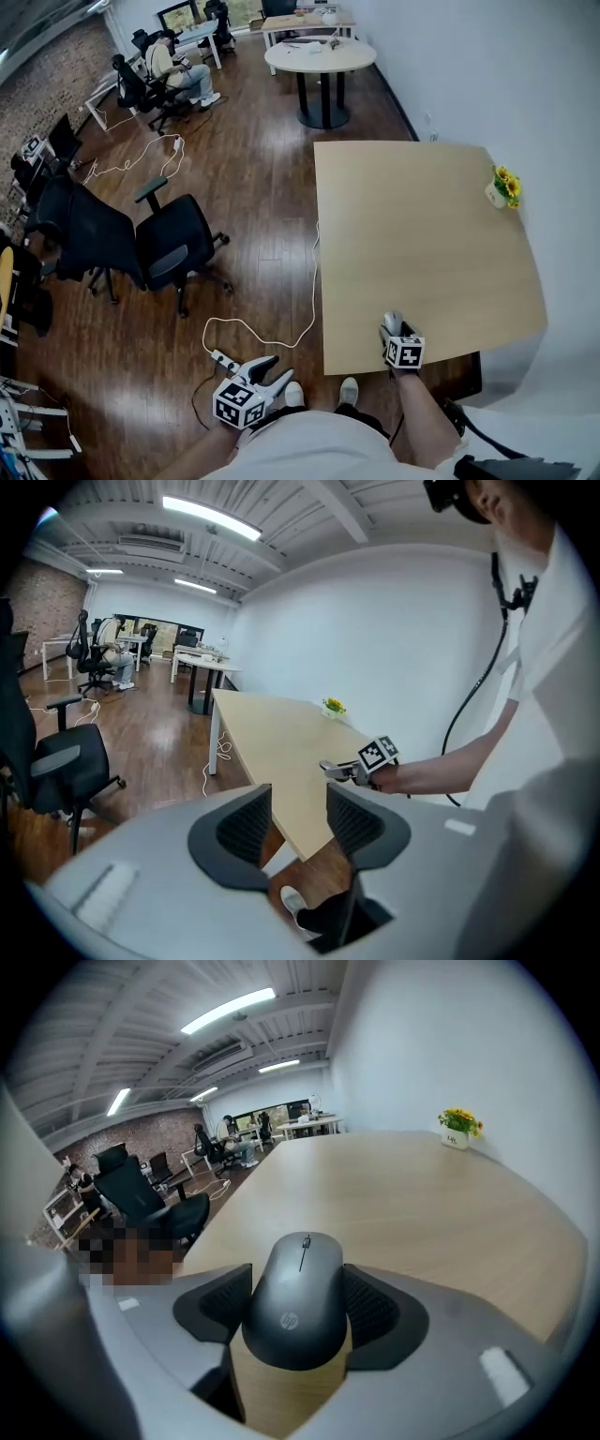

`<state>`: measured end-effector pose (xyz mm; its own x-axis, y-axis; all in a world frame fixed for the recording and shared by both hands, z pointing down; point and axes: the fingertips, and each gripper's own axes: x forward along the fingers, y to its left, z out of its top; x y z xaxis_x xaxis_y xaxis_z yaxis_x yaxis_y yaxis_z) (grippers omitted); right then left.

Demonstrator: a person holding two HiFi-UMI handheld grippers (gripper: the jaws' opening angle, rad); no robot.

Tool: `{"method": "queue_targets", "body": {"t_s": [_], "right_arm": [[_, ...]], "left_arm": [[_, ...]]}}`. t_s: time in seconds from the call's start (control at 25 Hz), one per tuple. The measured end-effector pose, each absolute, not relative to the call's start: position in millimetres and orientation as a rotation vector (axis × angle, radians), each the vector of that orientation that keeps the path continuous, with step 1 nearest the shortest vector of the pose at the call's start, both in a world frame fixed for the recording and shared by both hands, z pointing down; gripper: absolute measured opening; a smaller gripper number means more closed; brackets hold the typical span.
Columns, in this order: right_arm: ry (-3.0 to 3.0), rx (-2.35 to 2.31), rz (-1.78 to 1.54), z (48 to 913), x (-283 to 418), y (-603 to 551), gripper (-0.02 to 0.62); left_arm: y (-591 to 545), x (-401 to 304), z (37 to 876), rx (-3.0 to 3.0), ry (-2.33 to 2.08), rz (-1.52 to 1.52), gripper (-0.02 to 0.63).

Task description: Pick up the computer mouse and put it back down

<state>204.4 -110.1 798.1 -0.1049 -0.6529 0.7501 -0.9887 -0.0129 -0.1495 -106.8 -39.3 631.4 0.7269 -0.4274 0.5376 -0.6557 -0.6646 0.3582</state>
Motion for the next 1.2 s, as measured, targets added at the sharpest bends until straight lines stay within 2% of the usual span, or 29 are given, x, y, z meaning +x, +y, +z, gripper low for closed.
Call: {"method": "queue_targets", "body": {"t_s": [0.44,0.56,0.72,0.88,1.2], "right_arm": [[-2.112,1.777,0.808,632,190,-74,0.307],[-2.158,1.793,0.779,607,188,-64,0.307],[-2.167,1.811,0.777,597,194,-56,0.307],[-2.155,1.798,0.772,601,198,-54,0.307],[-2.092,1.805,0.778,628,218,-74,0.307]], "left_arm": [[-52,-62,618,2.510,-0.708,0.498,0.165],[-54,-50,611,2.540,-0.678,0.488,0.137],[-58,-39,603,2.559,-0.663,0.451,0.140],[-59,-38,601,2.564,-0.650,0.437,0.179],[-55,-44,606,2.544,-0.687,0.472,0.183]]}}
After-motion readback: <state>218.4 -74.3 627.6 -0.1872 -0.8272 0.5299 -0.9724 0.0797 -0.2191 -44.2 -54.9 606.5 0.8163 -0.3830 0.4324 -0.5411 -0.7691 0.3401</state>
